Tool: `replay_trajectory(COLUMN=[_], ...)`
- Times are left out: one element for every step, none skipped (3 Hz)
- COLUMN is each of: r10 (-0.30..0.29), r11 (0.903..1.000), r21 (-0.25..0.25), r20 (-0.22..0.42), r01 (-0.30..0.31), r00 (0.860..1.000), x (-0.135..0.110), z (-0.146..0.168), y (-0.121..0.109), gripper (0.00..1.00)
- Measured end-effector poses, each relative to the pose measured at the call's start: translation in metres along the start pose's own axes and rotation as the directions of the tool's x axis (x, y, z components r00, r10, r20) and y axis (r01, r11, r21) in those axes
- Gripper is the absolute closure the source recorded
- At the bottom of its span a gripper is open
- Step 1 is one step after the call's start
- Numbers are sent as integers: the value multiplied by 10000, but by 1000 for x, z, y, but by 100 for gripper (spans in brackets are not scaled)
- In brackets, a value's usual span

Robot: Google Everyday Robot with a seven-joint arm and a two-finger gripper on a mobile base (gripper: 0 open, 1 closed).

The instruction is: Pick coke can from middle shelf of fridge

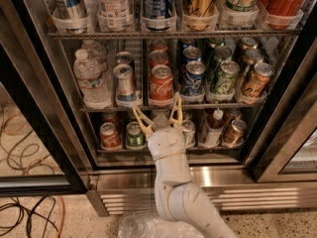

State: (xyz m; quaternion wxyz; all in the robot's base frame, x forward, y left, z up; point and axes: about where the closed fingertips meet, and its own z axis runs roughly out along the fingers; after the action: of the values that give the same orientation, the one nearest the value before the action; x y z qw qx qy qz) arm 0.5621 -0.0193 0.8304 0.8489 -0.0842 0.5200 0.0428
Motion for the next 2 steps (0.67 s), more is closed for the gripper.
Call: replay_trajectory(r10=[-7, -17], r11=[10000, 9999], r21=[24, 128], r20=[80, 218], r01=[7, 14], r00=[10000, 9998], x=[4, 5], z=[13, 27], y=[-2, -7], gripper=[23, 24])
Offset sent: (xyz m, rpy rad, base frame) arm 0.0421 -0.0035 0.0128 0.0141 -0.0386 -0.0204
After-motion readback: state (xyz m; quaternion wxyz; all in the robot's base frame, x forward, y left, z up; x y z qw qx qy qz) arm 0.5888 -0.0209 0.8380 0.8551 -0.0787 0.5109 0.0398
